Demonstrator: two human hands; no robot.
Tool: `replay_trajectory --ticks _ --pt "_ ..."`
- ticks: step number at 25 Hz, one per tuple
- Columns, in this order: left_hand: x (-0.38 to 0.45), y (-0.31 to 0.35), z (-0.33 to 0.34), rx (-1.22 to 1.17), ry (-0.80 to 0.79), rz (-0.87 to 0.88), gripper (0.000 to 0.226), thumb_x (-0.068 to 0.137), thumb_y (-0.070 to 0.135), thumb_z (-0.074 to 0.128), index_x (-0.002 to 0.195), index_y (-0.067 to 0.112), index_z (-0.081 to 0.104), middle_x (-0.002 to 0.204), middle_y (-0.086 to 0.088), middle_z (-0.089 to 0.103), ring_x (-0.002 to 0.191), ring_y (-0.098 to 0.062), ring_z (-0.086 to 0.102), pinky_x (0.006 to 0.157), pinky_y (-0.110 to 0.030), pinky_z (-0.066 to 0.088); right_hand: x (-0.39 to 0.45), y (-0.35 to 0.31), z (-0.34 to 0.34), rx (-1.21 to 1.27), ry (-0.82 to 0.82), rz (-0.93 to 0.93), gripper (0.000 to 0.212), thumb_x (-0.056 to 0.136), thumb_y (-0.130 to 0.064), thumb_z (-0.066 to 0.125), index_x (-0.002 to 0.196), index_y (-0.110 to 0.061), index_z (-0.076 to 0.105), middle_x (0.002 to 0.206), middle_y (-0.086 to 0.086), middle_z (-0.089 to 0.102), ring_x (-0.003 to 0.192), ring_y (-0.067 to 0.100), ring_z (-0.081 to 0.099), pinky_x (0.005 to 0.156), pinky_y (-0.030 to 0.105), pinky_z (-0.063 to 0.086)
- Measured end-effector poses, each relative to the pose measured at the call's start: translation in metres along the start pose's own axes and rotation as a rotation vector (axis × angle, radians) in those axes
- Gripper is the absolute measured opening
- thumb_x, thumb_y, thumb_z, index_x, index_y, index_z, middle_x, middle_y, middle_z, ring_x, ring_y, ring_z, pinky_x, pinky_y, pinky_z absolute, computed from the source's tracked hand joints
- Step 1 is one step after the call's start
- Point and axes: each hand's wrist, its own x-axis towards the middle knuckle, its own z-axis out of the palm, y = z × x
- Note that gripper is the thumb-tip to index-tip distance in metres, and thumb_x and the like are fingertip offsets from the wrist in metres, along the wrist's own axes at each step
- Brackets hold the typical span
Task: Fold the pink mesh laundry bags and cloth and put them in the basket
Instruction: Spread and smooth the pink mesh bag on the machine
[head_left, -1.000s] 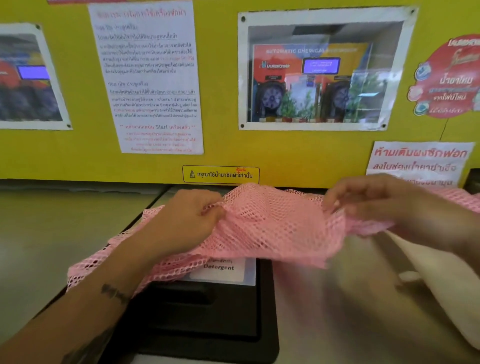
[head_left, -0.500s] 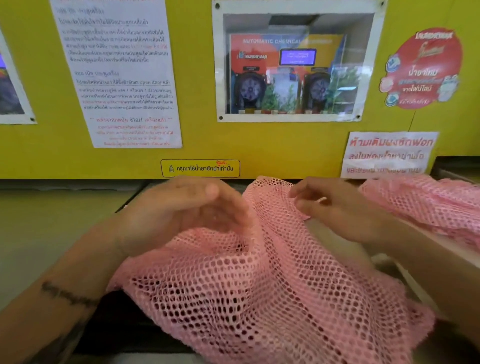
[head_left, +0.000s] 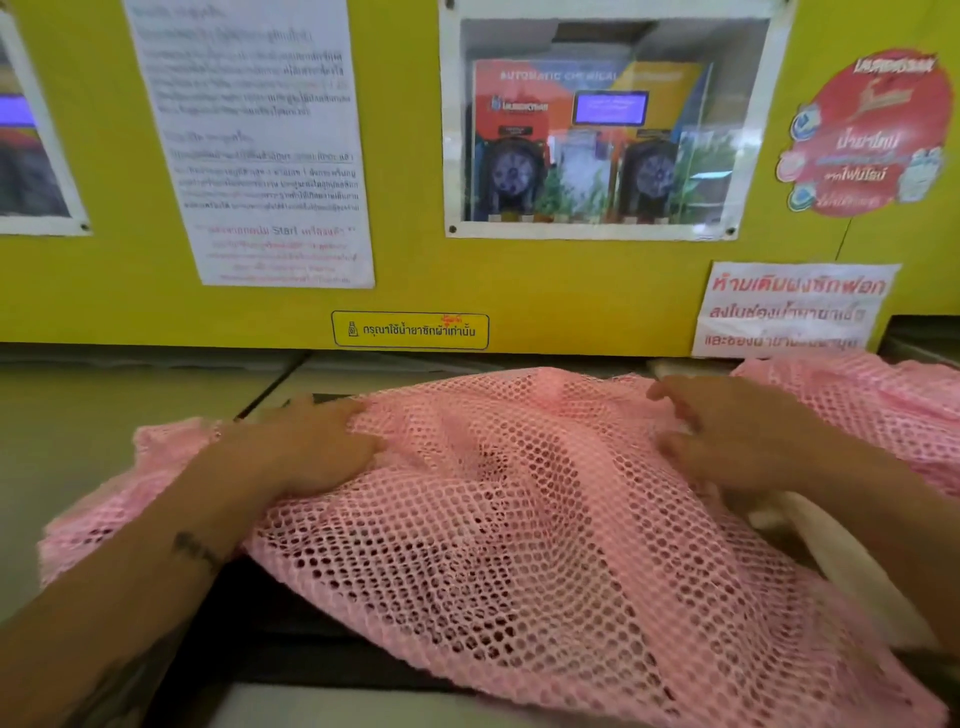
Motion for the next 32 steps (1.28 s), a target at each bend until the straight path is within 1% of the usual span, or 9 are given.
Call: replay_trajectory --ticks 4,7,9,12,16,22,25,28,32 --pt "-0.017 0.031 -0.001 -0.050 0.400 0.200 0.056 0.083 0.044 0.048 0.138 0.040 0.042 0.149 0.001 0.039 0.136 -0.024 0.037 0.112 -0.065 0.020 -0.004 -0.019 0.002 0.160 0.205 -0.085 0.039 0.090 -0.050 0.054 0.125 -0.032 0.051 0.120 -0.002 0.055 0.100 0.015 0.053 0.091 0.041 0.047" --pt "-0.033 0.059 0.005 -0.342 0.157 0.449 0.058 0.084 0.064 0.038 0.140 0.048 0.035 0.154 0.009 0.033 0.138 -0.016 0.034 0.115 -0.057 0.022 -0.014 -0.038 0.008 0.198 -0.058 -0.185 0.039 0.091 -0.050 0.055 0.126 -0.036 0.047 0.089 -0.019 0.050 0.080 0.000 0.050 0.071 0.024 0.042" --pt "-0.031 0.062 0.016 -0.103 -0.057 0.456 0.063 0.086 0.073 0.027 0.145 0.054 0.016 0.162 0.011 0.013 0.148 -0.016 0.016 0.118 -0.061 0.009 -0.014 -0.039 0.012 0.155 -0.095 -0.259 0.037 0.092 -0.040 0.057 0.128 -0.037 0.048 0.088 -0.024 0.044 0.080 -0.003 0.046 0.069 0.020 0.036" --pt "-0.015 0.050 0.017 0.033 -0.176 0.332 0.081 0.075 0.086 0.023 0.148 0.053 0.009 0.163 0.010 0.001 0.150 -0.017 0.005 0.117 -0.061 0.003 -0.009 -0.026 0.005 0.142 0.018 -0.177 0.032 0.093 -0.029 0.059 0.124 -0.035 0.055 0.103 -0.016 0.051 0.092 0.007 0.052 0.082 0.031 0.044" --pt "-0.010 0.033 -0.004 -0.026 -0.110 0.261 0.072 0.085 0.068 0.046 0.148 0.038 0.030 0.159 0.001 0.027 0.143 -0.020 0.031 0.118 -0.039 0.023 -0.001 -0.007 -0.011 0.228 0.298 -0.076 0.013 0.092 -0.021 0.062 0.103 -0.026 0.067 0.074 -0.019 0.048 0.068 -0.001 0.045 0.061 0.025 0.034" --pt "-0.043 0.049 -0.022 -0.492 0.093 0.458 0.034 0.090 0.058 0.049 0.089 0.033 0.071 0.083 0.017 0.073 0.080 -0.006 0.068 0.081 -0.034 0.053 0.003 -0.016 0.003 0.328 0.430 -0.176 0.037 0.091 -0.021 0.060 0.128 -0.022 0.059 0.117 -0.001 0.061 0.109 0.017 0.056 0.090 0.033 0.042" --pt "-0.028 0.055 -0.019 -0.529 0.344 0.380 0.017 0.095 0.035 0.052 0.098 0.033 0.069 0.093 0.008 0.073 0.087 -0.018 0.066 0.084 -0.035 0.050 0.000 -0.036 0.019 0.309 0.126 -0.372 0.053 0.096 -0.046 0.047 0.147 -0.032 0.040 0.149 -0.011 0.043 0.137 0.010 0.038 0.114 0.035 0.026" --pt "-0.009 0.032 -0.006 -0.094 0.089 0.173 0.057 0.084 0.060 0.048 0.133 0.031 0.051 0.139 -0.007 0.052 0.110 -0.027 0.060 0.103 -0.045 0.044 -0.004 -0.039 0.020 0.069 -0.232 -0.346 0.054 0.093 -0.063 0.028 0.139 -0.040 0.044 0.143 -0.016 0.049 0.130 0.010 0.045 0.111 0.043 0.034" --pt "-0.012 0.022 0.000 -0.057 -0.092 0.151 0.072 0.083 0.071 0.046 0.144 0.033 0.038 0.154 -0.004 0.027 0.140 -0.028 0.033 0.116 -0.048 0.027 -0.006 -0.016 -0.012 -0.189 -0.110 -0.055 0.041 0.095 -0.060 0.035 0.121 -0.040 0.059 0.128 -0.011 0.060 0.105 0.011 0.054 0.100 0.042 0.043"
